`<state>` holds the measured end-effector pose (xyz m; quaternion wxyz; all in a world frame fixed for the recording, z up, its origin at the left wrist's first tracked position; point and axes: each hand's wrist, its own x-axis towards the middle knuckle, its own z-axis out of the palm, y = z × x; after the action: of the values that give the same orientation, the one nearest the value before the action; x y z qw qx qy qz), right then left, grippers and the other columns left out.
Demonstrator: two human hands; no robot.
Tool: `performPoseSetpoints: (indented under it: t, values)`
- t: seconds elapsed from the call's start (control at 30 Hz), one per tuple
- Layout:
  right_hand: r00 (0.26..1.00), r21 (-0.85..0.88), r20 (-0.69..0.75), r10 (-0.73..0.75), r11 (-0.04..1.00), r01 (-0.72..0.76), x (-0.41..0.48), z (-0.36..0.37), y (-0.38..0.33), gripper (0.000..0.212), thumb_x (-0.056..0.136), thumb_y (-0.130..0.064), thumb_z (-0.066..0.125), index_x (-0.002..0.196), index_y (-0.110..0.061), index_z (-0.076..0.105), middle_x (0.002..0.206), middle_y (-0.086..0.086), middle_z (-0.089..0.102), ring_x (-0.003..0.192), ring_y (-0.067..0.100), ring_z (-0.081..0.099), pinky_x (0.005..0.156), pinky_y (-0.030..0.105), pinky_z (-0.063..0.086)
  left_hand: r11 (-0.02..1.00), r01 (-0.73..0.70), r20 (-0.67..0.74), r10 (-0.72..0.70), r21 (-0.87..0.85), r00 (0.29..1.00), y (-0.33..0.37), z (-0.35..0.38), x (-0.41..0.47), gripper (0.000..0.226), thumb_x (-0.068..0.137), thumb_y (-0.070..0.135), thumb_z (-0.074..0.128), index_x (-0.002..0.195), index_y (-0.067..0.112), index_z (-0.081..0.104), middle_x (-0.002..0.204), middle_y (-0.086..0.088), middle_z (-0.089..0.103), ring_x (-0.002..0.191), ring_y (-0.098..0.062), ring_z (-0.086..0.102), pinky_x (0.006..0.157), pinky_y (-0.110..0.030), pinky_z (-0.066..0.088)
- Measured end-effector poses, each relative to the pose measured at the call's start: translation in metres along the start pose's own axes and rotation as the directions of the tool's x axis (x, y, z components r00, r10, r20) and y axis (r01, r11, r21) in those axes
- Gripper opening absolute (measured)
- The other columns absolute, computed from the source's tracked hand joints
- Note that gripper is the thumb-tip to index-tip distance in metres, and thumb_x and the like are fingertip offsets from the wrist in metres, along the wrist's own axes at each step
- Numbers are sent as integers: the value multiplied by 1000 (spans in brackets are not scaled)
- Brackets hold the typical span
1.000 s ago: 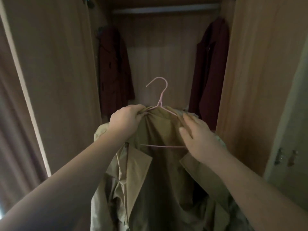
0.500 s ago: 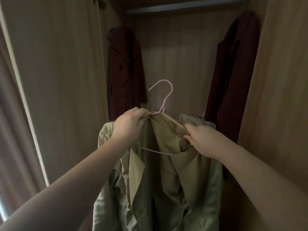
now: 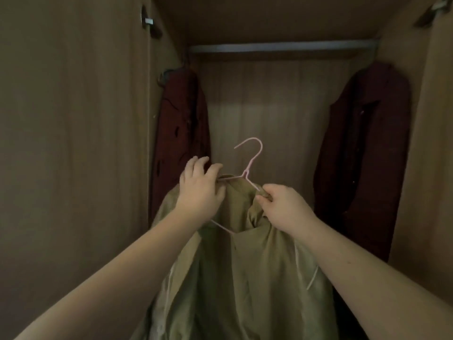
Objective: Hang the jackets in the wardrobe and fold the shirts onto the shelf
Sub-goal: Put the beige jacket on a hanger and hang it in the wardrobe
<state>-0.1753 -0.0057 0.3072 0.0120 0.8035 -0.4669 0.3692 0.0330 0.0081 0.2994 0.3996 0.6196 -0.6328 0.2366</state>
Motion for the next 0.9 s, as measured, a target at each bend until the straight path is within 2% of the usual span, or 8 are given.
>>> performPoseSetpoints:
  t: [0.13, 0.33, 0.43, 0.5, 0.6, 0.73, 0.8, 0.9]
  values:
    - [991, 203, -29, 131, 972, -123, 38, 18, -5, 24, 92, -30, 61, 73, -16, 62, 72, 0, 64, 75, 24, 62, 65, 35, 44, 900, 78, 78, -49, -428, 996, 1, 14, 7, 19, 89, 18, 59, 107, 22, 57, 104, 3, 59, 93, -12, 55, 86, -37, 50]
    - [942, 678, -4, 335, 694, -244, 37, 46, -15, 17, 92, -25, 66, 83, -12, 72, 76, 6, 74, 77, 21, 72, 73, 36, 56, 243, 541, 579, 118, -805, 807, 17, 22, 4, 31, 101, 39, 49, 109, 10, 58, 88, -7, 60, 75, -16, 62, 66, -42, 56]
    - [936, 770, 30, 351, 589, -245, 28, 60, -28, 26, 102, -26, 50, 91, -16, 72, 81, 2, 74, 73, 1, 70, 64, 13, 51, 425, 457, 544, 104, -781, 833, 10, 28, 8, 74, 76, 82, 51, 106, 15, 64, 88, -4, 68, 78, -19, 65, 74, -42, 52]
    - [956, 817, 167, 242, 509, -271, 24, 71, -32, 29, 104, -25, 42, 104, -23, 71, 100, 3, 75, 90, 2, 70, 83, 19, 54, 556, 410, 539, 83, -723, 838, -2, 29, 14, 86, 70, 88, 52, 104, 10, 65, 94, -15, 71, 88, -31, 69, 87, -51, 54]
    - [916, 897, 400, 39, 188, -400, 20, 74, -34, 39, 98, 4, 38, 119, -17, 63, 109, 13, 73, 102, 23, 71, 95, 40, 54, 472, 536, 608, -1, -699, 794, -16, 27, 21, 77, 77, 70, 67, 102, -2, 61, 89, -17, 69, 83, -30, 69, 79, -44, 56]
    - [842, 850, 527, -116, 48, -525, 24, 64, -21, 66, 85, 27, 25, 137, -7, 48, 111, 17, 67, 101, 27, 70, 94, 39, 54, 522, 561, 588, -134, -642, 798, -15, 28, 17, 19, 91, 12, 68, 101, 3, 56, 82, -11, 64, 71, -17, 63, 68, -33, 52]
    - [819, 823, 565, -102, 140, -550, 29, 55, -9, 62, 86, 24, 28, 140, -3, 46, 96, 19, 70, 88, 26, 72, 84, 37, 59, 644, 518, 568, -154, -563, 809, -11, 27, 18, 15, 87, 6, 68, 99, 4, 59, 82, -10, 62, 73, -18, 59, 66, -32, 49]
    - [892, 735, 444, 82, 536, -415, 42, 43, 15, 44, 86, 13, 38, 102, -8, 73, 77, 13, 69, 63, 20, 66, 56, 29, 54, 691, 509, 557, -182, -514, 810, -13, 22, 25, 15, 86, 4, 68, 99, 7, 62, 88, -12, 68, 76, -20, 64, 74, -38, 55]
